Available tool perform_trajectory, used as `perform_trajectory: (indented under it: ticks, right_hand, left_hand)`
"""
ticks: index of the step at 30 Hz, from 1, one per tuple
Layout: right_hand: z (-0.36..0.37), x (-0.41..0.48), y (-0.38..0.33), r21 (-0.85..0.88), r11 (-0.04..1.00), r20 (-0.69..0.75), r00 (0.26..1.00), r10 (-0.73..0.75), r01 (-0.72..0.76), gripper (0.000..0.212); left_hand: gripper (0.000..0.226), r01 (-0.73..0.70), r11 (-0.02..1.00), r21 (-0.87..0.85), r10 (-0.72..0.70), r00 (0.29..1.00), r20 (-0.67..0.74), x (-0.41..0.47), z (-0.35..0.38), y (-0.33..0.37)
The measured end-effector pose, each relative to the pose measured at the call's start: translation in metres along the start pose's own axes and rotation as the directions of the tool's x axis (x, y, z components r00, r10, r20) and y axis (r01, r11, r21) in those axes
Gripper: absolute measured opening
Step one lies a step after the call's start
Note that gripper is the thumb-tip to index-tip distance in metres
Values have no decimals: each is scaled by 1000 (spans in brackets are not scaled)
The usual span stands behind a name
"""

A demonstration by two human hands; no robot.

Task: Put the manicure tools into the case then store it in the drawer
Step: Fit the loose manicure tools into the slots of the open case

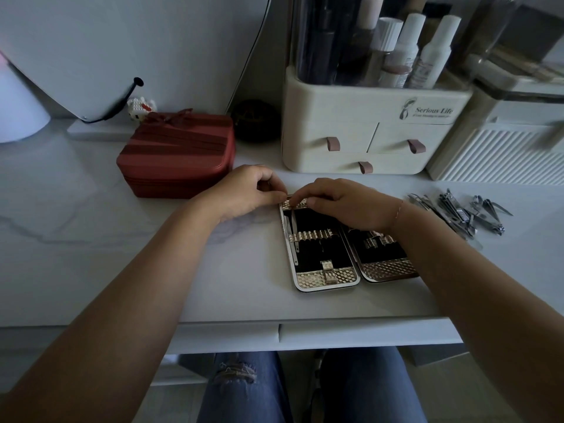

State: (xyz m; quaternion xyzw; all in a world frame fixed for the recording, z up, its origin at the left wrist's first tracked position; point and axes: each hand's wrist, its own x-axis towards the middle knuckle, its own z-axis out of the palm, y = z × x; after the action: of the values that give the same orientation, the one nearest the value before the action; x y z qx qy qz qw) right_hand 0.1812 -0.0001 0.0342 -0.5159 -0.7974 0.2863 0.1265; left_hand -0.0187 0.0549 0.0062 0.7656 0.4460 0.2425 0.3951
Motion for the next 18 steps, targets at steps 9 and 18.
perform_trajectory:
  ticks: [9, 18]
  right_hand:
    - [-2, -3, 2, 82, 997, 61, 998, -10, 5, 27]
    - [0, -11, 6, 155, 988, -4, 1000, -19, 19, 30]
  left_hand:
    - [8, 3, 1000, -10, -3, 1000, 5, -1, 0, 1]
    - [10, -4, 1000, -4, 4, 1000, -2, 0, 0, 1]
